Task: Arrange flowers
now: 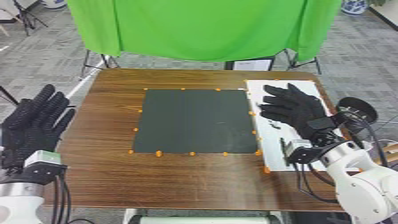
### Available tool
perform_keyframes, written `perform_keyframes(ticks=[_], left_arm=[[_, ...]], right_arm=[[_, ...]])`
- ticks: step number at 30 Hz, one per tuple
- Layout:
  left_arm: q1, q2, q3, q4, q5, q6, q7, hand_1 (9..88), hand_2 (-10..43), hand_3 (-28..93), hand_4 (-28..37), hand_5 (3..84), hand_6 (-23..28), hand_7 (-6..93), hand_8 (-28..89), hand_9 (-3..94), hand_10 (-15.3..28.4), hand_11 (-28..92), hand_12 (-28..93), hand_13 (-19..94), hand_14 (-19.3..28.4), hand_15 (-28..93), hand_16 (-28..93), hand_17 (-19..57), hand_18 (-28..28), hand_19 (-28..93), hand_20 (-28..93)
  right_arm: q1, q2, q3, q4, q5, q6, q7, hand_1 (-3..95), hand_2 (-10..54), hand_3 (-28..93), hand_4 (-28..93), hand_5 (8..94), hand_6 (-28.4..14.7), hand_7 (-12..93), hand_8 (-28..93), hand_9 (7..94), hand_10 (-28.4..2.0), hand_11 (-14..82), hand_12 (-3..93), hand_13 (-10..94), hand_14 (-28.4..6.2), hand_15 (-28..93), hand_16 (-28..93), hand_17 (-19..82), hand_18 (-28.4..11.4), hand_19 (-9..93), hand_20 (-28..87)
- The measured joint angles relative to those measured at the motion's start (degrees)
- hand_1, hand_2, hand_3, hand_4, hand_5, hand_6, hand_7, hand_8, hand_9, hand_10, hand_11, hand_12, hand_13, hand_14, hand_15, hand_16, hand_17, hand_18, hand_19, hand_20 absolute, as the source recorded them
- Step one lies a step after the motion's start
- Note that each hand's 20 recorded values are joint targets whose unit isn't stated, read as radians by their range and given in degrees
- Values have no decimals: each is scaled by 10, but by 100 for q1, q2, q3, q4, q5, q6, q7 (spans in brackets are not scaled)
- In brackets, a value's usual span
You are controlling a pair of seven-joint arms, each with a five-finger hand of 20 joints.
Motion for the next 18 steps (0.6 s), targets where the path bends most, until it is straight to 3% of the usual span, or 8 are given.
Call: perform_keyframes(ticks=[18], left_arm=[[-82, 1, 77, 2, -102, -2, 88, 279, 122, 714, -283, 419, 71, 71, -81, 320, 131, 138, 58, 185, 101, 193, -90, -47, 98, 294, 63]], right_arm=[[44, 27, -64, 6, 6, 39, 0, 59, 113, 788, -257, 418, -47, 101, -94, 375, -163, 33, 127, 310, -162, 80, 160, 166, -176, 214, 189]])
